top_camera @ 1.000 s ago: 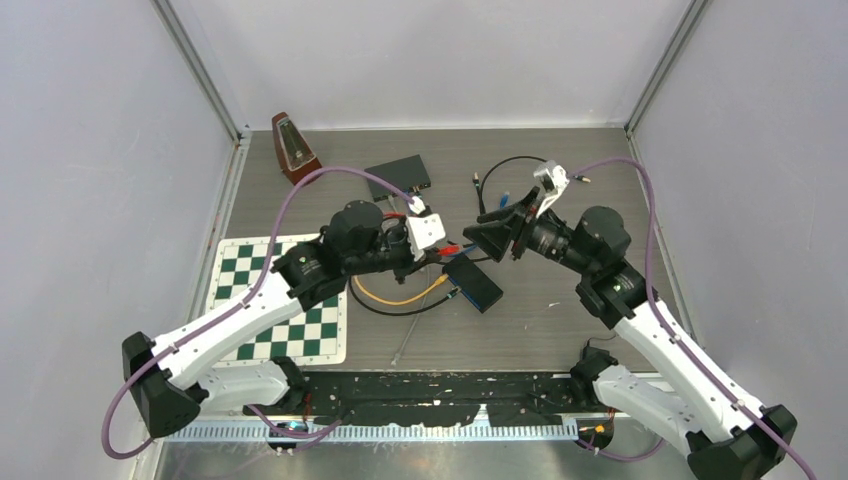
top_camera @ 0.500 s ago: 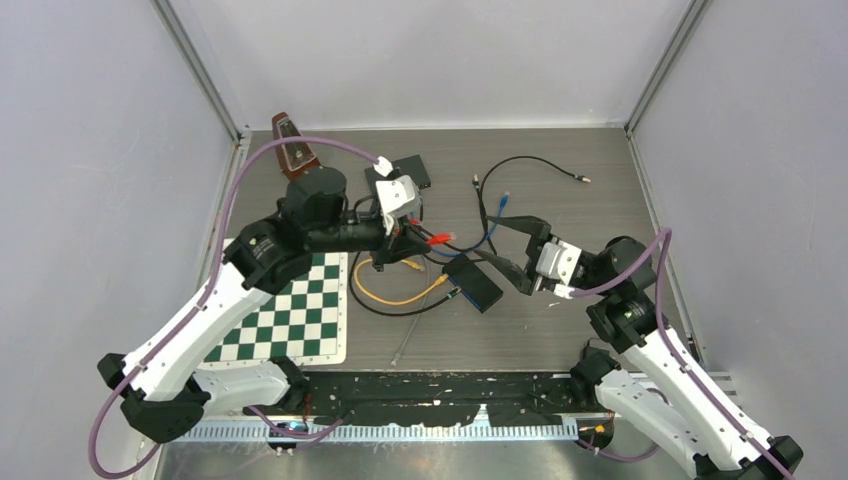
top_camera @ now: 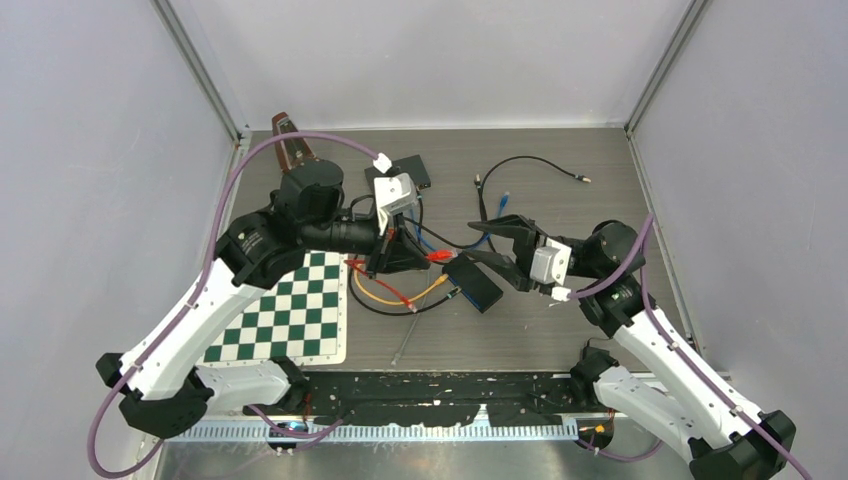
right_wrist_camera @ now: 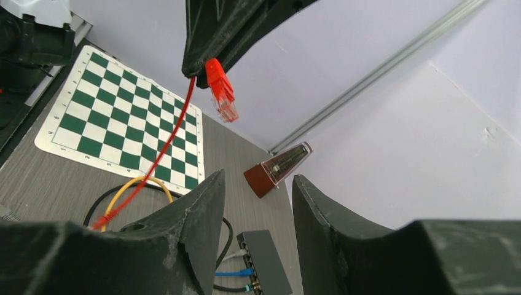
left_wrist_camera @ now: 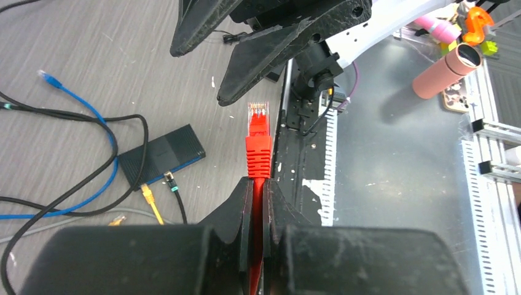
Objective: Insert the plug into the switch port
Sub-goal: Pick up the connector from the corner of the board.
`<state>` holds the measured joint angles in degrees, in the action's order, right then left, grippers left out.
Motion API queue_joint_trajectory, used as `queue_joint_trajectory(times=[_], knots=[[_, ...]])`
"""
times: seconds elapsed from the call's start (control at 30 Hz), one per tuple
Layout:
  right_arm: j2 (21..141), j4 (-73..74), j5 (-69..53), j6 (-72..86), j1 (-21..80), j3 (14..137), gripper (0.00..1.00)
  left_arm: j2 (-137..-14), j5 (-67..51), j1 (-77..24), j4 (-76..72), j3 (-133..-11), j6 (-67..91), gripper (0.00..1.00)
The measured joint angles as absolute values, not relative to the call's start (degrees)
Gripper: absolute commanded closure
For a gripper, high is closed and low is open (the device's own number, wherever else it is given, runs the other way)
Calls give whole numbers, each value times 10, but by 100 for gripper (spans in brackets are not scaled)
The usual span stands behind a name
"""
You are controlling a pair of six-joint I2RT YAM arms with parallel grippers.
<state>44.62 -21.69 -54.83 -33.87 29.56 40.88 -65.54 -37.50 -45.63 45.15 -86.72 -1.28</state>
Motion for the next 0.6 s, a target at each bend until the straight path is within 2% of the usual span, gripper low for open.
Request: queue_joint_trajectory(times=[0.33, 0.57, 0.6], knots=[[458, -256, -616, -327, 307, 422, 57, -680, -401, -454, 464, -878, 32, 100], [458, -256, -639, -326, 312, 422, 72, -698, -409, -449, 465, -880, 70, 100], [458, -256, -641, -326, 312, 422, 76, -698, -409, -449, 465, -880, 72, 100]])
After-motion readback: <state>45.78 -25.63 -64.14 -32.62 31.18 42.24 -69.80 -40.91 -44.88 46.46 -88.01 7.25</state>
